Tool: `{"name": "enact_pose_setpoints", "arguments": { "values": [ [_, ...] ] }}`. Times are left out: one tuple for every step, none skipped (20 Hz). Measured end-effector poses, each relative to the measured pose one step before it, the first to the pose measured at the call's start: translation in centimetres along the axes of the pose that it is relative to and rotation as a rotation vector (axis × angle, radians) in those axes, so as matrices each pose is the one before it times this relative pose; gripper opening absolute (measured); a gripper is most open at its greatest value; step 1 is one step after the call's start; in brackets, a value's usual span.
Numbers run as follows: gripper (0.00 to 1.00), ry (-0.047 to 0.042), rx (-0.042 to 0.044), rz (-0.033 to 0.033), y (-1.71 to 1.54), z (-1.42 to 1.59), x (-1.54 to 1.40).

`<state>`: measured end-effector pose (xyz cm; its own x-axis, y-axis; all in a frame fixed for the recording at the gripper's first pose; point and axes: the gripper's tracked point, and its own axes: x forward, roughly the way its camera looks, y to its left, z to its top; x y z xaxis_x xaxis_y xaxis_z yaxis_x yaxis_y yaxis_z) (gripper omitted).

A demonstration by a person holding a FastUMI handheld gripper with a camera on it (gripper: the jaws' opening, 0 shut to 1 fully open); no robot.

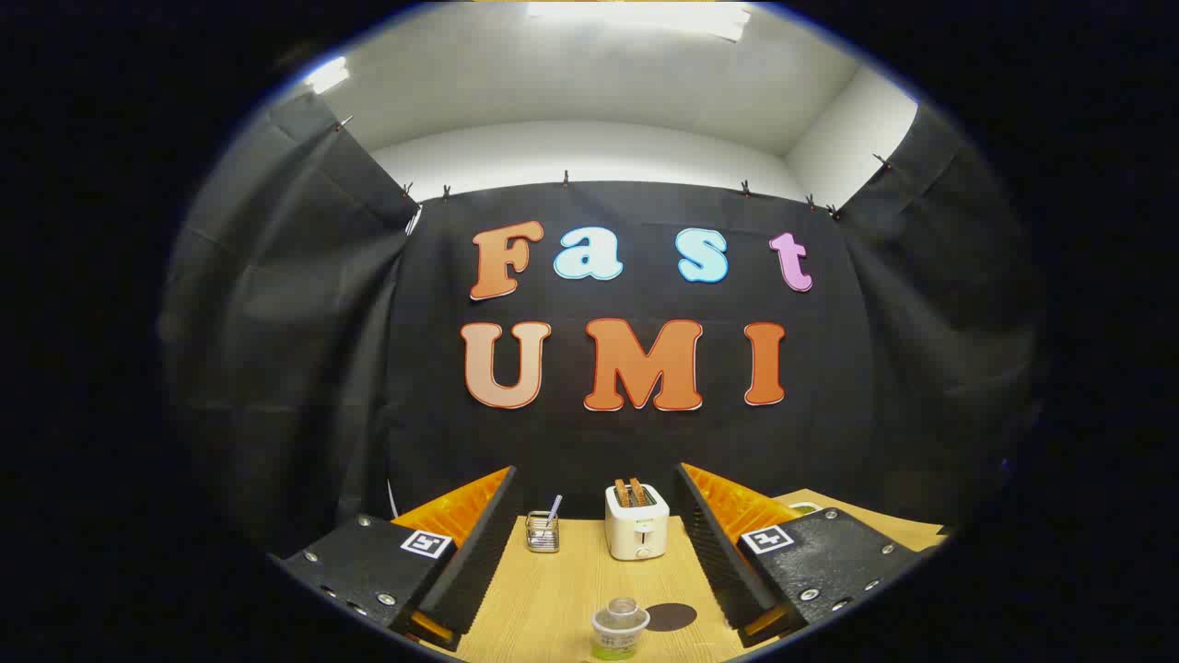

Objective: Take the bottle from table, then pour the juice into the cup, finally place the bottle on the coaster

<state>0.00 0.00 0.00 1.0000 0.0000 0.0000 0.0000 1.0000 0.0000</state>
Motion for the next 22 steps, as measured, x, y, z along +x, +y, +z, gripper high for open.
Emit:
{"name": "enact_pose_setpoints", "arguments": {
  "values": [
    [0.98, 0.00943, 0.00688, 0.00727, 0.237, -0.200, 0.009],
    [0.98, 0.00955, 0.00314, 0.00498, 0.167, -0.257, 0.062],
    [0.98, 0.00592, 0.00260, -0.00077, -0.049, -0.077, 0.035],
    [0.98, 0.00259, -0.00254, -0.00092, -0.053, -0.009, -0.009],
    [0.98, -0.00025, -0.00282, -0.00349, -0.131, 0.041, -0.025],
    [0.98, -0.00442, -0.00112, -0.00256, -0.053, 0.249, -0.128],
    [0.98, -0.00251, 0.00243, -0.00072, -0.065, 0.021, 0.061],
    [0.98, -0.00253, 0.00527, 0.00080, -0.018, 0.104, -0.006],
    [0.98, -0.00292, 0.00572, 0.00089, 0.016, 0.226, -0.090],
    [0.98, -0.00282, 0.00431, 0.00046, 0.010, 0.081, -0.126],
    [0.98, -0.00235, 0.00260, -0.00061, -0.102, 0.083, 0.069],
    [0.98, -0.00041, 0.00184, -0.00182, -0.052, 0.081, -0.078],
    [0.98, 0.00073, 0.00056, -0.00034, -0.015, -0.047, -0.052],
    [0.98, 0.00133, 0.00001, -0.00147, -0.046, -0.027, 0.030],
    [0.98, -0.00020, -0.00145, 0.00000, -0.007, -0.014, -0.111],
    [0.98, 0.00242, -0.00030, -0.00219, 0.020, -0.073, -0.089],
    [0.98, -0.00048, 0.00015, -0.00451, -0.099, 0.012, -0.064],
    [0.98, 0.00005, -0.00272, -0.00231, -0.045, 0.072, 0.025],
    [0.98, -0.00146, -0.00342, -0.00195, -0.053, -0.029, -0.012],
    [0.98, -0.00571, -0.00362, -0.00435, -0.080, 0.155, -0.152],
    [0.98, -0.00296, -0.00314, -0.00652, -0.095, 0.117, -0.129],
    [0.98, -0.00361, -0.00198, -0.01571, -0.363, -0.051, -0.222]
  ]
}}
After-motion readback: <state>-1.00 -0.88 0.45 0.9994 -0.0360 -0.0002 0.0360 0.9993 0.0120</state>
